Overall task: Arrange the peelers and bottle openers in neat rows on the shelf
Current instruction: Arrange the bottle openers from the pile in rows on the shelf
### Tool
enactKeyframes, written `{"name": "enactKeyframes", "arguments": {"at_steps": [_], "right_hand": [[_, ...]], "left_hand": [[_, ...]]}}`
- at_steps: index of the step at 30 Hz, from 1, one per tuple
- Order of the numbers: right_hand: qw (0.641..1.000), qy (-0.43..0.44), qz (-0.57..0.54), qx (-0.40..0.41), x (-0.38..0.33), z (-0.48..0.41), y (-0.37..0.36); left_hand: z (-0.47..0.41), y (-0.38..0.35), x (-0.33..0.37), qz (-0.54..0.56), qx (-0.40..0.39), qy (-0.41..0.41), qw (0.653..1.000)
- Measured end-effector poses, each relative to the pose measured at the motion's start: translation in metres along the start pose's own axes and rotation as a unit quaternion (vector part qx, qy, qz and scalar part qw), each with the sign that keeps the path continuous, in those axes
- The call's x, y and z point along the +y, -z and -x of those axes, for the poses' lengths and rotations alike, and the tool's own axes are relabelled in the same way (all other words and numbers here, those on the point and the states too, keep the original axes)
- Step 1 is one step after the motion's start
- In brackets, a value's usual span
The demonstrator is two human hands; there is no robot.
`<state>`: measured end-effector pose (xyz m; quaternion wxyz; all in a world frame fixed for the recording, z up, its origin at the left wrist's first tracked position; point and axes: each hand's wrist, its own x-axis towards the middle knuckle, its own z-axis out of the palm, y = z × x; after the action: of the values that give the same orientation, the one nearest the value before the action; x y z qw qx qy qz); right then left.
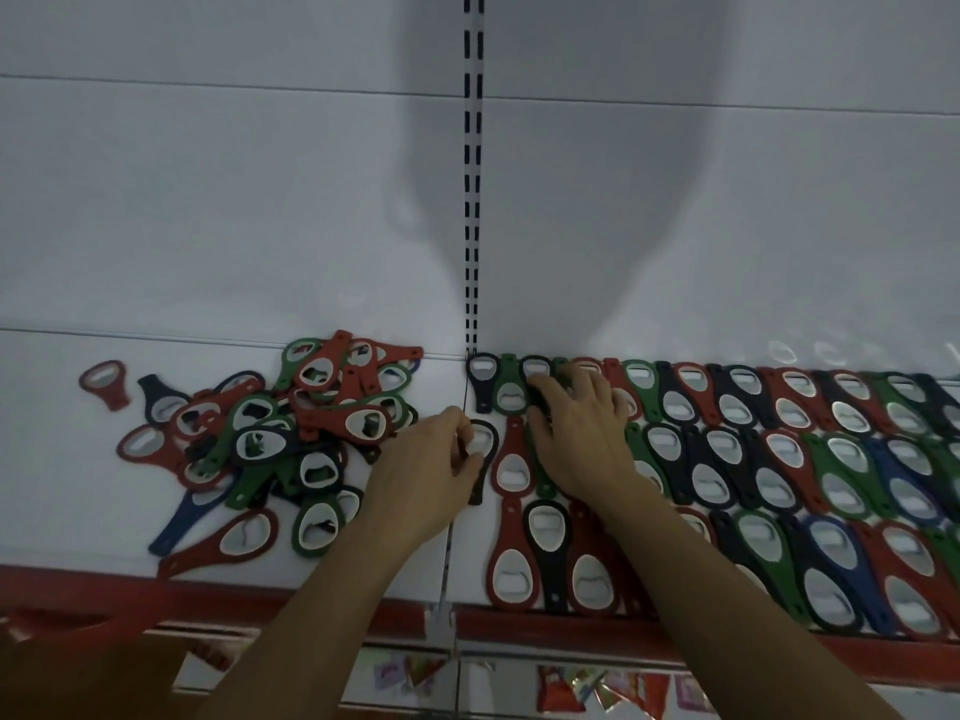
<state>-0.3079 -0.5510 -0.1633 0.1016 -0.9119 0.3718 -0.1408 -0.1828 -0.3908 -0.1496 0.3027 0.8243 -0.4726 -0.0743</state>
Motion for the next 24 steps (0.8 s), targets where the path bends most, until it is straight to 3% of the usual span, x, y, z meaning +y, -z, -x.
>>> {"name": "enactKeyframes", "arguments": {"at_steps": [5, 13, 24], "right_hand": [[1.000, 0.005, 0.010, -0.005, 0.002, 0.002, -0.001], [1.000, 0.008, 0.002, -0.019, 0.004, 0.002, -0.001], [1.000, 0.010, 0.003, -0.017, 0.003, 0.004, 0.000]], "left_hand": [[0.010, 0.001, -0.004, 0.034, -0.006, -0.026, 0.999], [0.017, 0.014, -0.021, -0.007, -0.148, -0.073, 0.986], [0.011, 0.006, -0.012, -0.012, -0.114, -0.090, 0.989]]}}
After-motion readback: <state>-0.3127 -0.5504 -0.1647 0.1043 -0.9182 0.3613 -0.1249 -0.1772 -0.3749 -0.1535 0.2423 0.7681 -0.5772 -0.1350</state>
